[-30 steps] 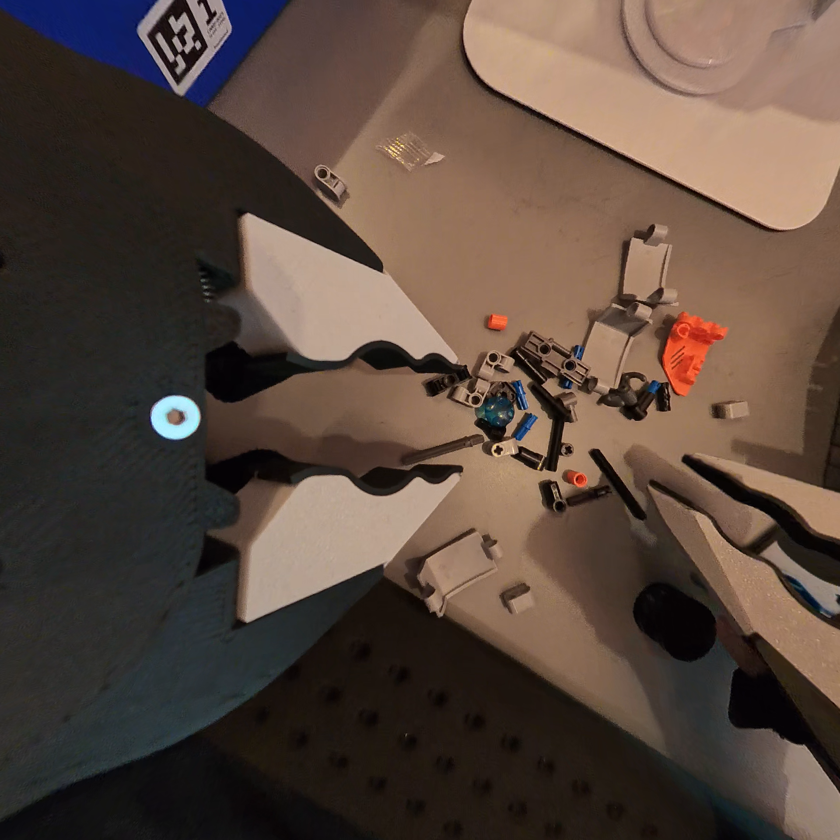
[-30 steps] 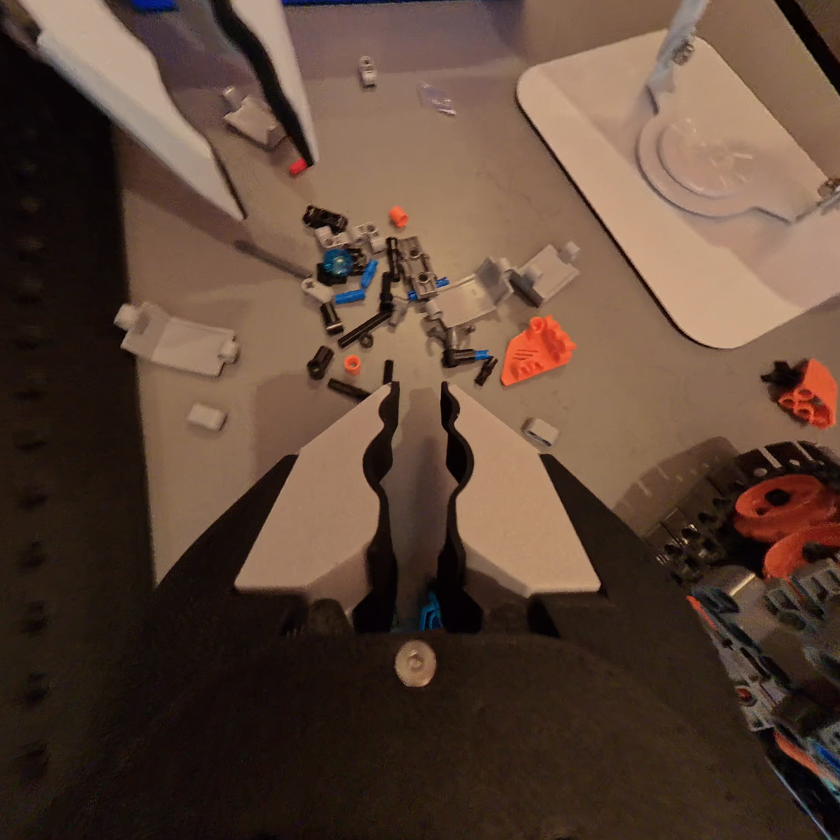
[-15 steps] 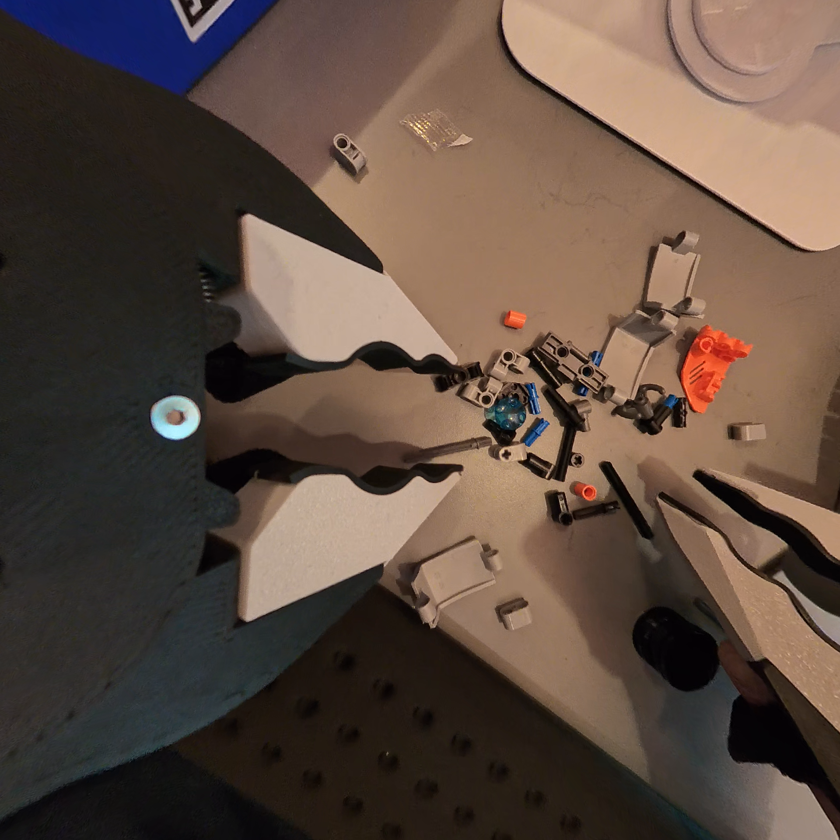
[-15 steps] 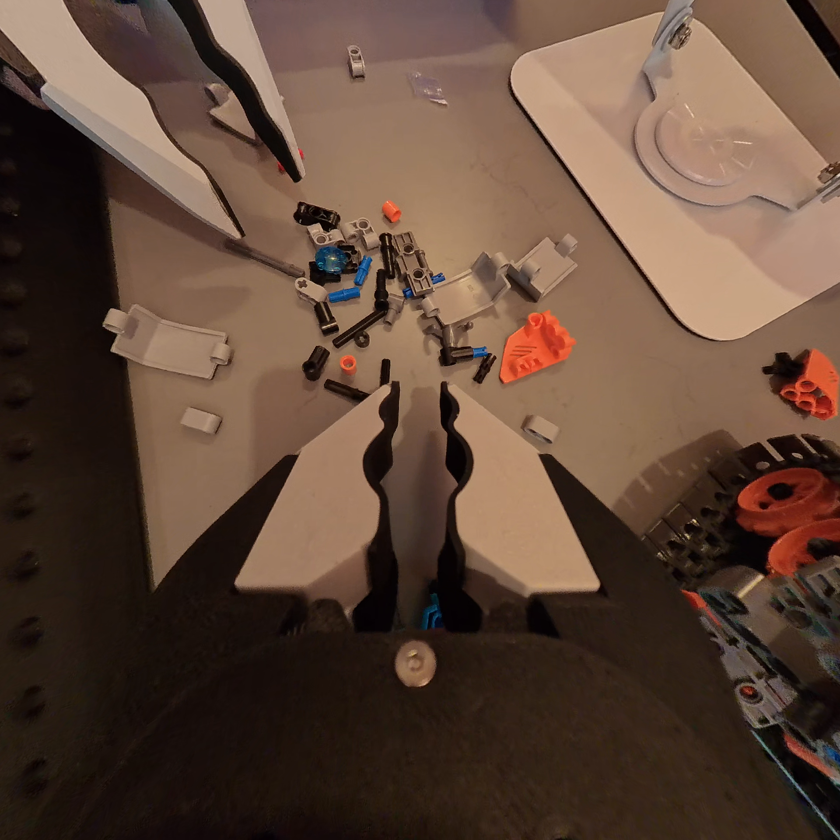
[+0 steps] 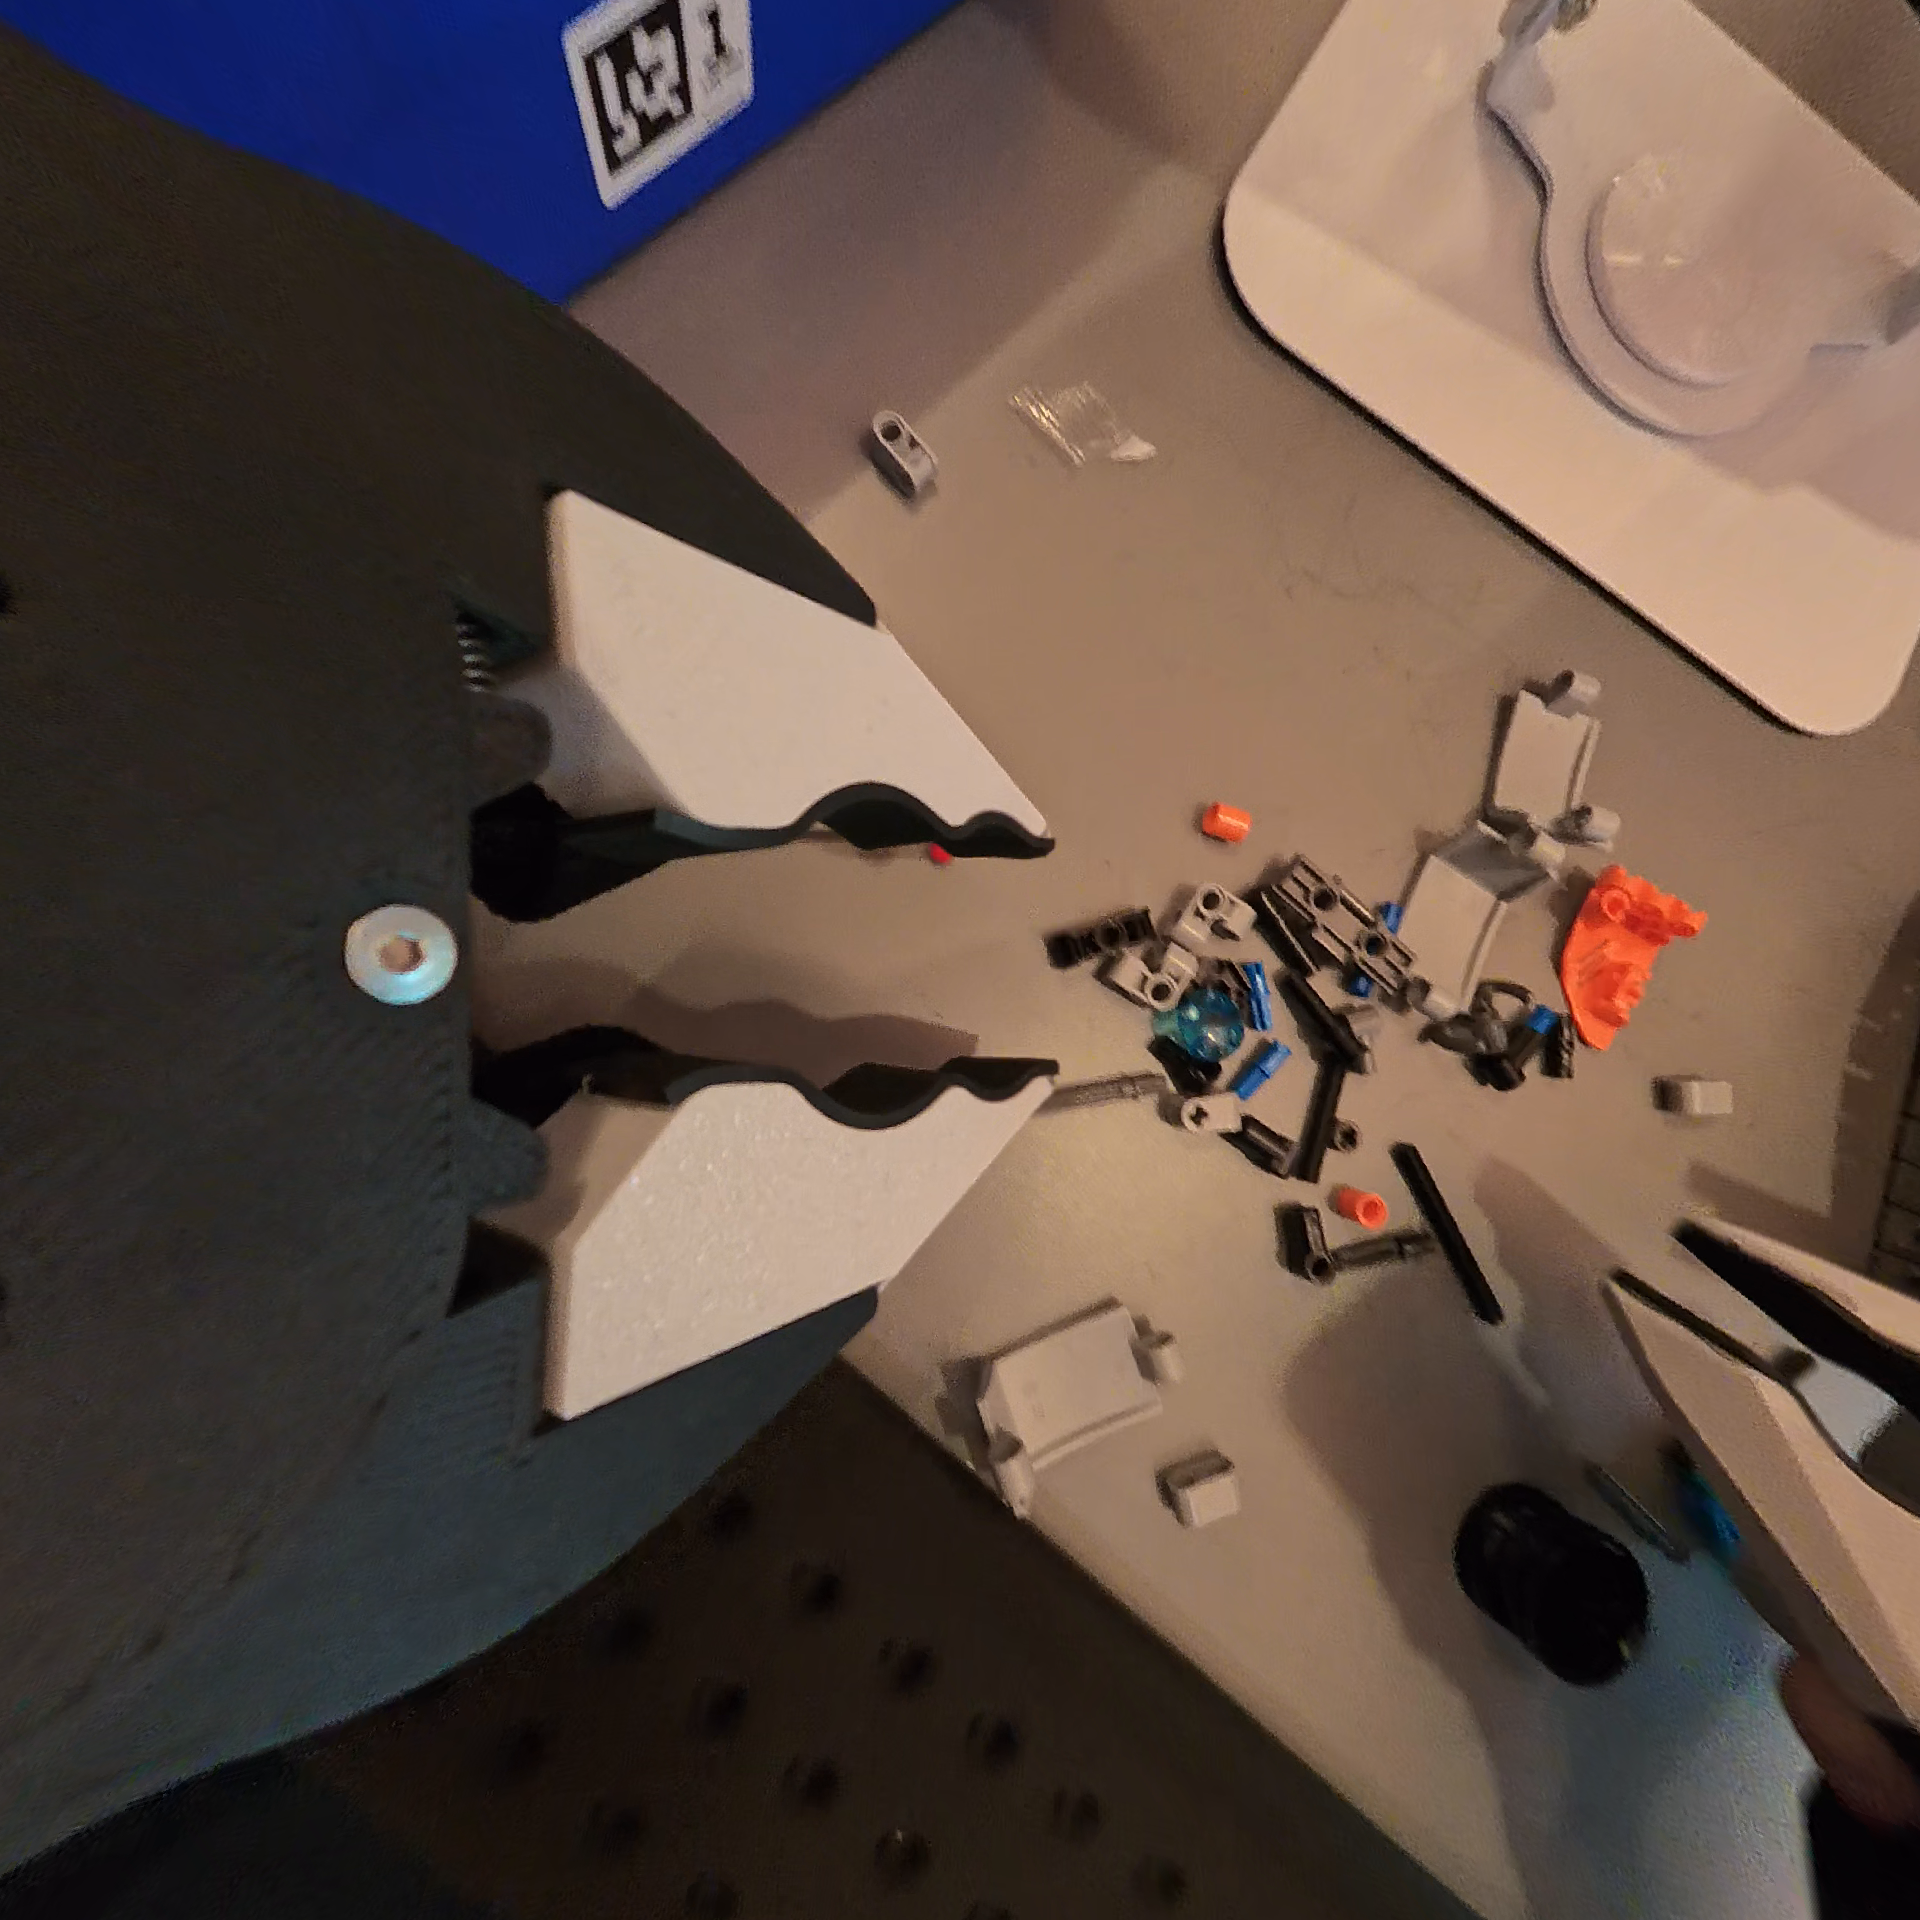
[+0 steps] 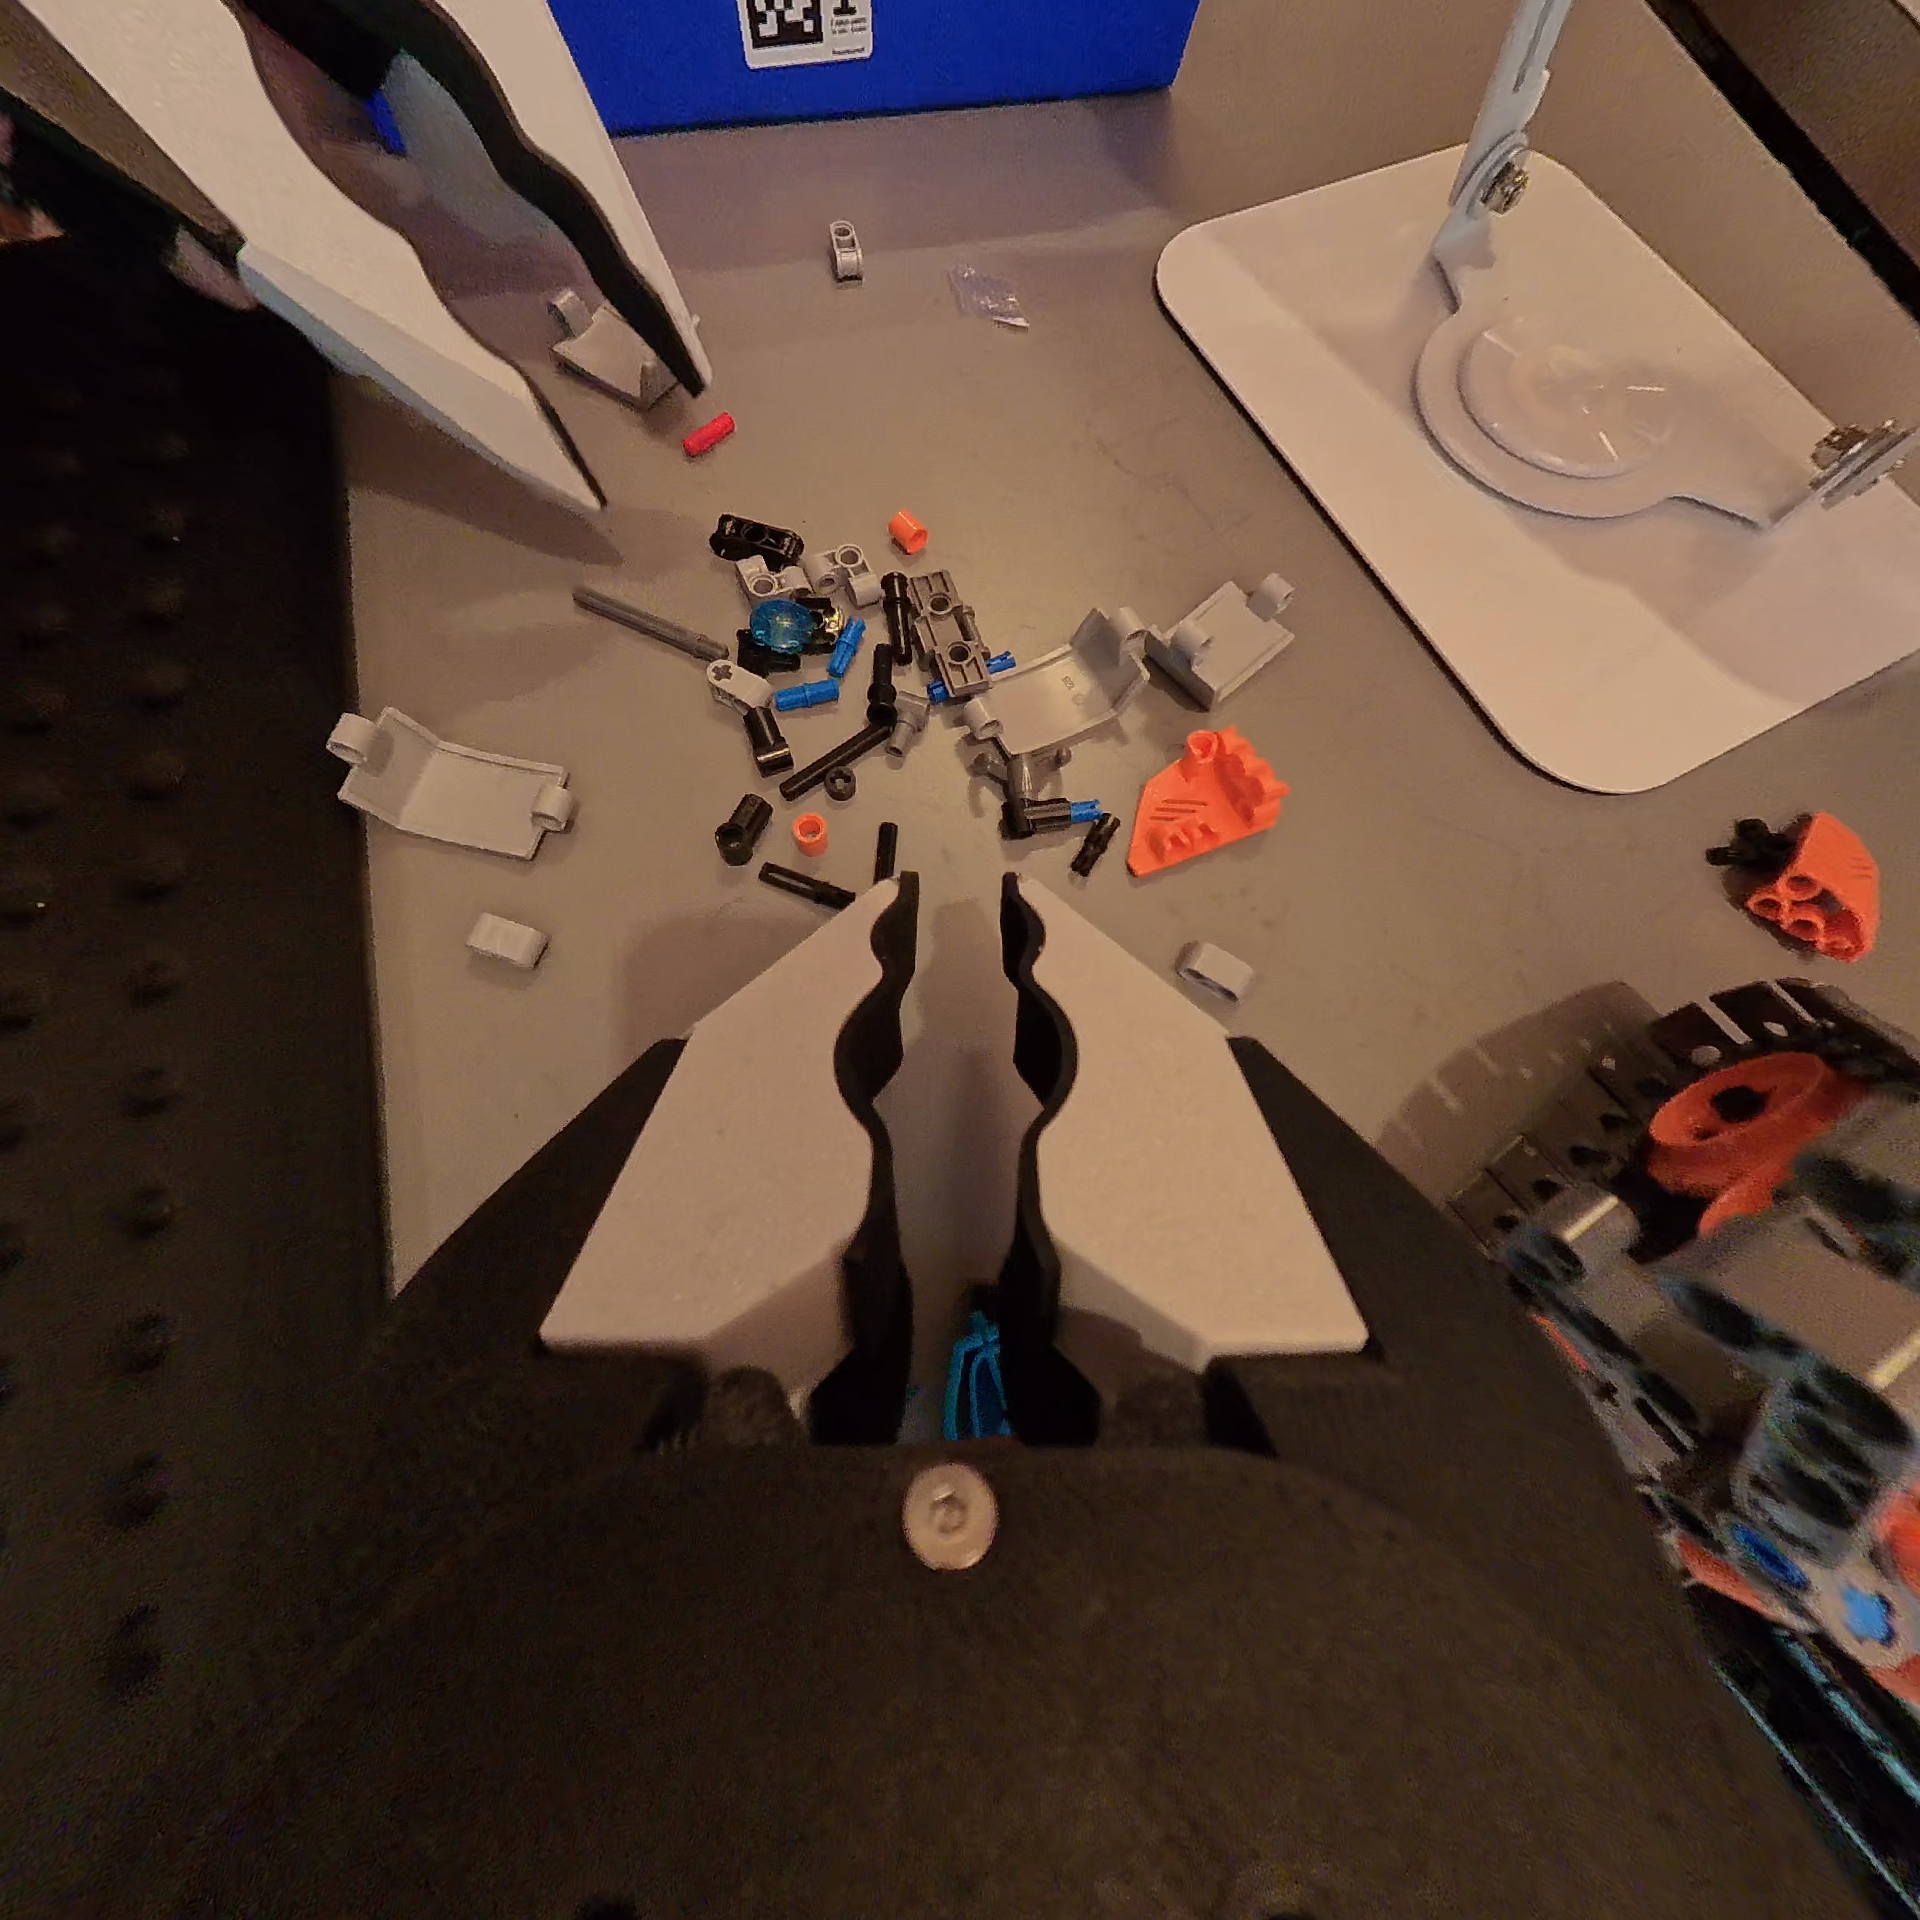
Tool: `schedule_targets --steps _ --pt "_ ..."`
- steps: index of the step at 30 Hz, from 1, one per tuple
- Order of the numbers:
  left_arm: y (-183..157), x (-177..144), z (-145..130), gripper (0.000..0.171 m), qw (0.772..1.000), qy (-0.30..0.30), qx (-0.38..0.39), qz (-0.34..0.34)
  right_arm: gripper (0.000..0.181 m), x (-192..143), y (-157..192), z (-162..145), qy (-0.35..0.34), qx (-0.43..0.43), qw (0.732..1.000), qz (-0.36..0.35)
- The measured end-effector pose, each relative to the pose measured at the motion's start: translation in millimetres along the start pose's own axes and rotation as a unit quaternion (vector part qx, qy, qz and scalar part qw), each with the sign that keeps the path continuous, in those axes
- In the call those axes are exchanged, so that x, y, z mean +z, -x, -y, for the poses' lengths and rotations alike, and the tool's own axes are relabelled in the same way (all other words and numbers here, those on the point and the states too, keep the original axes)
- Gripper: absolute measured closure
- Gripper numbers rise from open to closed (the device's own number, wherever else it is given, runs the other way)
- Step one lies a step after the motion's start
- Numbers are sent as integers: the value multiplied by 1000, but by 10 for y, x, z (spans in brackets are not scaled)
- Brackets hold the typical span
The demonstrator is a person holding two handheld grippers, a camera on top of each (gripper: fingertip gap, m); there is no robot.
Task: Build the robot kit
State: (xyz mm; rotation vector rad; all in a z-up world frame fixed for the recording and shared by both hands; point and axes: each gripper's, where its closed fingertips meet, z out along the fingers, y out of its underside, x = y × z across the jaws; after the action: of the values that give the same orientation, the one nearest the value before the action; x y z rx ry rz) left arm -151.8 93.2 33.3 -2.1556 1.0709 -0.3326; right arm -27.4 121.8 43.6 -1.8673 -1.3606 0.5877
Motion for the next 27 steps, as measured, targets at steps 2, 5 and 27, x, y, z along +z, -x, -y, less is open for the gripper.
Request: schedule_targets --steps 2,5,27 --pt "23 -54 -41 138 1000 9 2 -10 168 -40 7 -7 -3 1 1000 7" --pt "54 -95 -89 140 1000 19 15 -9 171 -77 57 -26 -4 -2 1000 25" --pt "-116 0 -15 143 998 39 18 -37 169 -37 189 -150 32 -36 997 60"
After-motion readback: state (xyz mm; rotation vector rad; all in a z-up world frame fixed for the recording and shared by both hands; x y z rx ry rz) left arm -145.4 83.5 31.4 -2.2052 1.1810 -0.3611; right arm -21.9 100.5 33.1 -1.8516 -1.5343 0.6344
